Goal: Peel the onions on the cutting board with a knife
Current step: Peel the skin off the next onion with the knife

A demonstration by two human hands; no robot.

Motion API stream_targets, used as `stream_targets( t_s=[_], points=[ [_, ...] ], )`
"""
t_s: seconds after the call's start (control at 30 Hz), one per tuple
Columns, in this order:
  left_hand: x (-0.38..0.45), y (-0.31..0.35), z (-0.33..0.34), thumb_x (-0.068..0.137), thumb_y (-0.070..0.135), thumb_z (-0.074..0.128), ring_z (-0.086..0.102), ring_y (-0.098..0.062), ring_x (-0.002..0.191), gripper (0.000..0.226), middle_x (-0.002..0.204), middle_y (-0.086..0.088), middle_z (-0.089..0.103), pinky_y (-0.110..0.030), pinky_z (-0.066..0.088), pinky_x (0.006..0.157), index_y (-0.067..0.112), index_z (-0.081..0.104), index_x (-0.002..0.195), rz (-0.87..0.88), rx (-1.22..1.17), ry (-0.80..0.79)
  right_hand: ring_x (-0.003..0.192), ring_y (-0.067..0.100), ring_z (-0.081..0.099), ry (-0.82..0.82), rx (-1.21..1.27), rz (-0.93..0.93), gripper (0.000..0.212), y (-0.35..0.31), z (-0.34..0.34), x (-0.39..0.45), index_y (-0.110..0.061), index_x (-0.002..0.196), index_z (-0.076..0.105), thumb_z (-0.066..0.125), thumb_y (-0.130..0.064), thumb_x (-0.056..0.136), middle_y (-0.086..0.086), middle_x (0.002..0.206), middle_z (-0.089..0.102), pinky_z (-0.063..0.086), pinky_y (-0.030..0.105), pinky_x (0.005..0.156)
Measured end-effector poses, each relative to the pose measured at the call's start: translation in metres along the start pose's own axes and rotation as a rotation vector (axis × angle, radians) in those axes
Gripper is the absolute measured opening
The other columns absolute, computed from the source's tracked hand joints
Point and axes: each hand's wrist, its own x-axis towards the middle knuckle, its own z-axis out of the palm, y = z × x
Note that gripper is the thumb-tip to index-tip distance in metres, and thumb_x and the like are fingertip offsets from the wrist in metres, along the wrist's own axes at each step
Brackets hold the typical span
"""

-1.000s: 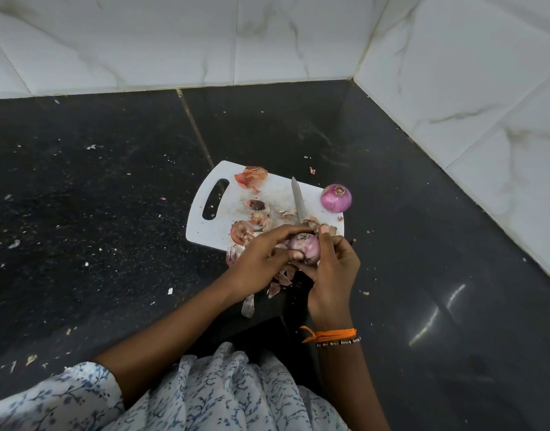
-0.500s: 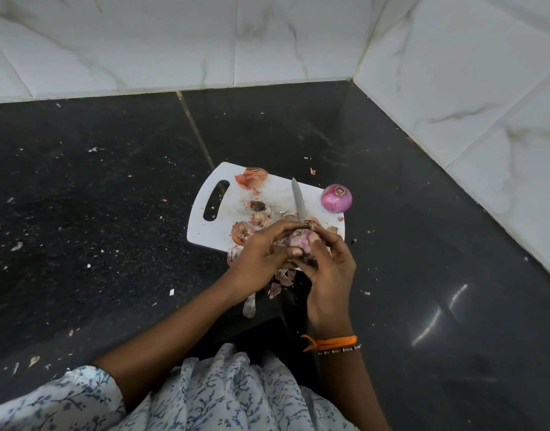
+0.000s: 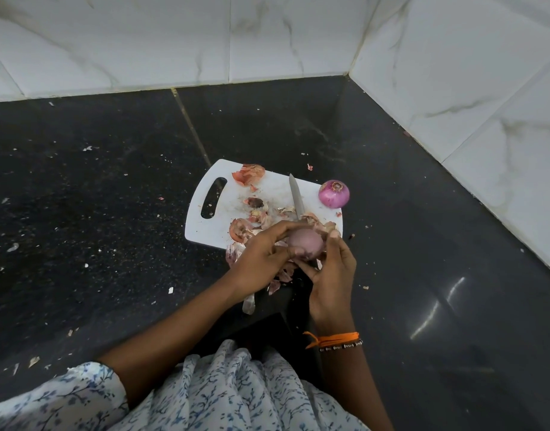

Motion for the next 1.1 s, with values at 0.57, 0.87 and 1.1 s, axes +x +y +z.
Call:
stream_targets(
  t_s=[0.57, 0.87, 1.1],
  points=[
    [-0.002, 0.002, -0.006, 0.088, -0.008, 0.054, 0.064, -0.021, 0.107, 0.037, 0.123, -0.009, 0.06, -0.039, 0.057, 0.082, 0.009, 0.053, 0.121, -0.025, -0.126, -0.027, 0.082, 0.02, 0.071, -0.129, -0.029, -0.001, 0.02, -0.01, -0.004, 0.003, -0.003, 0.092, 0.068, 0.05, -0.012, 0.097, 0.005, 0.082, 0.073, 0.06, 0.038, 0.07],
    [0.001, -0.001, -0.005, 0.09, -0.004, 0.053, 0.066, -0.014, 0.103, 0.035, 0.127, -0.001, 0.059, -0.028, 0.057, 0.076, 0.021, 0.055, 0.115, -0.013, -0.144, 0.021, 0.1, 0.024, 0.066, -0.156, -0.009, -0.003, 0.028, -0.006, 0.003, -0.004, 0.0, 0.118, 0.058, 0.051, 0.003, 0.091, 0.014, 0.114, 0.063, 0.057, 0.03, 0.077],
    [-0.001, -0.003, -0.001, 0.089, -0.004, 0.056, 0.058, -0.009, 0.115, 0.038, 0.122, 0.001, 0.061, -0.028, 0.052, 0.091, 0.022, 0.055, 0.116, 0.071, 0.009, 0.042, 0.078, 0.013, 0.068, -0.028, -0.042, -0.092, 0.01, -0.005, 0.007, -0.001, -0.005, 0.092, 0.066, 0.057, -0.003, 0.092, 0.003, 0.086, 0.069, 0.058, 0.032, 0.063]
  ],
)
